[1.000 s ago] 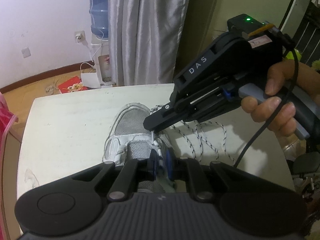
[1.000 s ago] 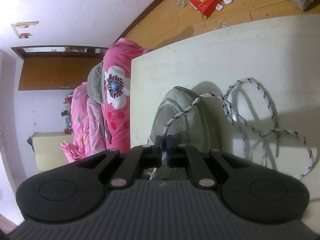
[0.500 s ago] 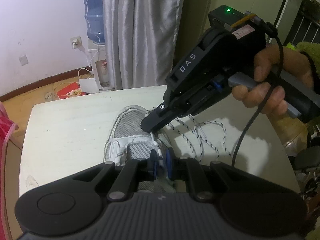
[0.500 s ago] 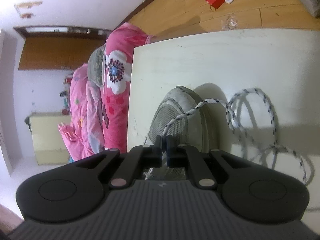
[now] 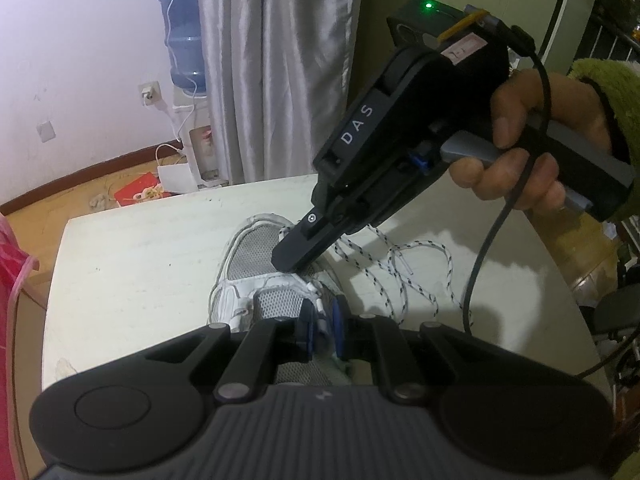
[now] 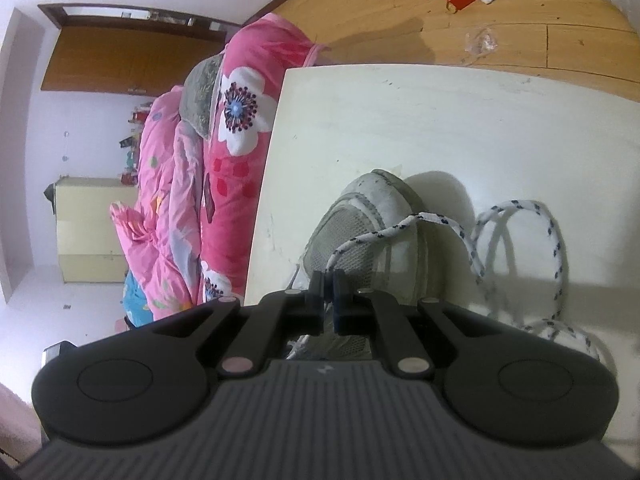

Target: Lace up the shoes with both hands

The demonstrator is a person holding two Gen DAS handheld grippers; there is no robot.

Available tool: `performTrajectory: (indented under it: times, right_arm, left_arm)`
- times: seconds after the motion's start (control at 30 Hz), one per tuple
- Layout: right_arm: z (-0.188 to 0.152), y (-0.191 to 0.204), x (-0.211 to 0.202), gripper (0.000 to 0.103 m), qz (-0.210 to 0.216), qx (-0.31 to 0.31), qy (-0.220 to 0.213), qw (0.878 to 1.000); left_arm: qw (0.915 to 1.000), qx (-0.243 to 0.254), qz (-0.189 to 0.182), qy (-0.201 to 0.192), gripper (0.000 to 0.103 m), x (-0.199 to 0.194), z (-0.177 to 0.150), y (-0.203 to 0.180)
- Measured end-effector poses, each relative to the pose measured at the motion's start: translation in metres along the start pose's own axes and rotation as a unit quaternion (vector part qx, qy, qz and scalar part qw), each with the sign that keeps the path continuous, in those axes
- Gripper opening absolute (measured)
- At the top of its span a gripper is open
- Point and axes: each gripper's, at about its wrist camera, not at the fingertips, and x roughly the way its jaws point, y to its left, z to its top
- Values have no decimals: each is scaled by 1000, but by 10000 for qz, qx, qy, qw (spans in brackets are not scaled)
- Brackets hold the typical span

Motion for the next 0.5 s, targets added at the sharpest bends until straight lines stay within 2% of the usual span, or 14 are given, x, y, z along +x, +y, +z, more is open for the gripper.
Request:
performTrajectory:
  times: [0.27,0.5]
  right_arm:
    - [0,-4,-5,3,16,265,66,9996]
    - [-5,-21,-9,3,235,966,99,9950]
  left_arm:
    - [10000,69,-40,-29,10,0,-1,0]
    - [9999,66,-67,-45,10,0,-3,4]
